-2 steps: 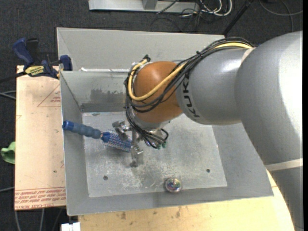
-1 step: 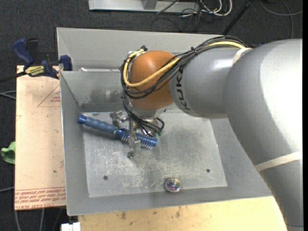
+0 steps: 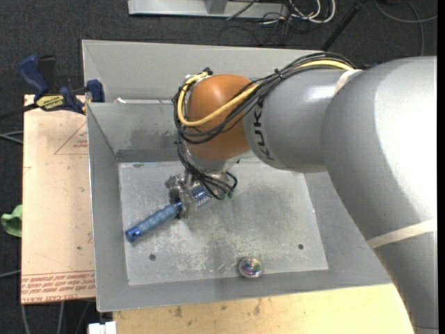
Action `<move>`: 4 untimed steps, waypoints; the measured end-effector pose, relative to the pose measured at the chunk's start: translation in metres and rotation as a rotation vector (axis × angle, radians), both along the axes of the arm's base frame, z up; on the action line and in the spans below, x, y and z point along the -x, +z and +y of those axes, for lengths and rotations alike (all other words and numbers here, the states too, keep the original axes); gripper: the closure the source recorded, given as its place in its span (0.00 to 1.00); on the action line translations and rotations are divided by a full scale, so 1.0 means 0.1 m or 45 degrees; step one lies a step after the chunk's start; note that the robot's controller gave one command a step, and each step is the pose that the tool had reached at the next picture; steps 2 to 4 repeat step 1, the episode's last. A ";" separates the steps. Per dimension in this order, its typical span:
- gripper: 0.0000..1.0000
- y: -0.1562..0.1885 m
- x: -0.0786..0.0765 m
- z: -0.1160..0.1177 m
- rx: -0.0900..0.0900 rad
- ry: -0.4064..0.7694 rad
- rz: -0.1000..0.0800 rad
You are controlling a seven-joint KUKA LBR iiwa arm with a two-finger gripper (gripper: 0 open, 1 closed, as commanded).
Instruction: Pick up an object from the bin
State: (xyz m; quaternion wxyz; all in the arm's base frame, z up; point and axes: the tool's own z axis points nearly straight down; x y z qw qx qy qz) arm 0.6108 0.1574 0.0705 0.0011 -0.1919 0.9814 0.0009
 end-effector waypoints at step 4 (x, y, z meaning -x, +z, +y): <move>1.00 1.39 0.01 -0.04 -0.001 0.001 -0.010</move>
Offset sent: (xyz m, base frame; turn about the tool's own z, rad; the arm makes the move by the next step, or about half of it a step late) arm -0.0022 -0.0048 0.1346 -0.0023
